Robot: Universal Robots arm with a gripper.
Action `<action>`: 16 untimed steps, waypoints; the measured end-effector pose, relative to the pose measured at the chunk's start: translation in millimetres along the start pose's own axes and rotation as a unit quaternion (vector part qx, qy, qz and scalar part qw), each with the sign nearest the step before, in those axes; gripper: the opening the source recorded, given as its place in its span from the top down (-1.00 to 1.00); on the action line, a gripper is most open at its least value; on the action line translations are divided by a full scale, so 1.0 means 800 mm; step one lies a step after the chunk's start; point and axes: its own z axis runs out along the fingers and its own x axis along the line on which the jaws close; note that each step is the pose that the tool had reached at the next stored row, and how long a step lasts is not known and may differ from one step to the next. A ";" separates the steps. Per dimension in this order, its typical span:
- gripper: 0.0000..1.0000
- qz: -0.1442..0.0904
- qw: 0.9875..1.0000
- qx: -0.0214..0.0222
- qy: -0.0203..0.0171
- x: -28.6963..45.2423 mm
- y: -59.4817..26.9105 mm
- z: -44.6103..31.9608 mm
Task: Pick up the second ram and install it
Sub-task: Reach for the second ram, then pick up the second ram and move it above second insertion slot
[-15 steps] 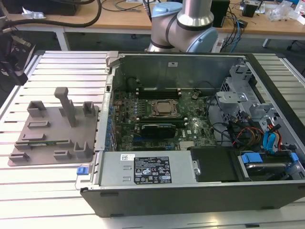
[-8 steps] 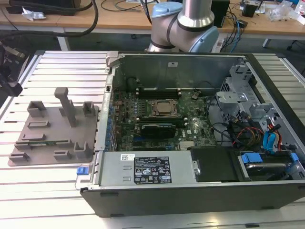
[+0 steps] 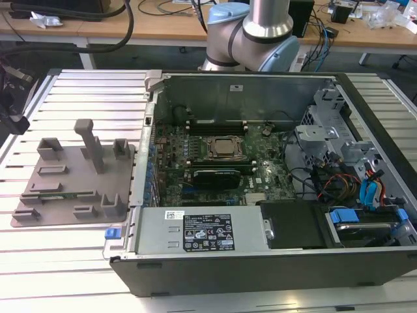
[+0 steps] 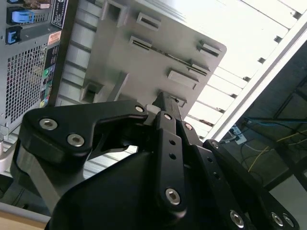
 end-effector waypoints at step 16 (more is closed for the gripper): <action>0.80 -0.089 0.996 -0.003 0.004 0.0000 0.000 0.0000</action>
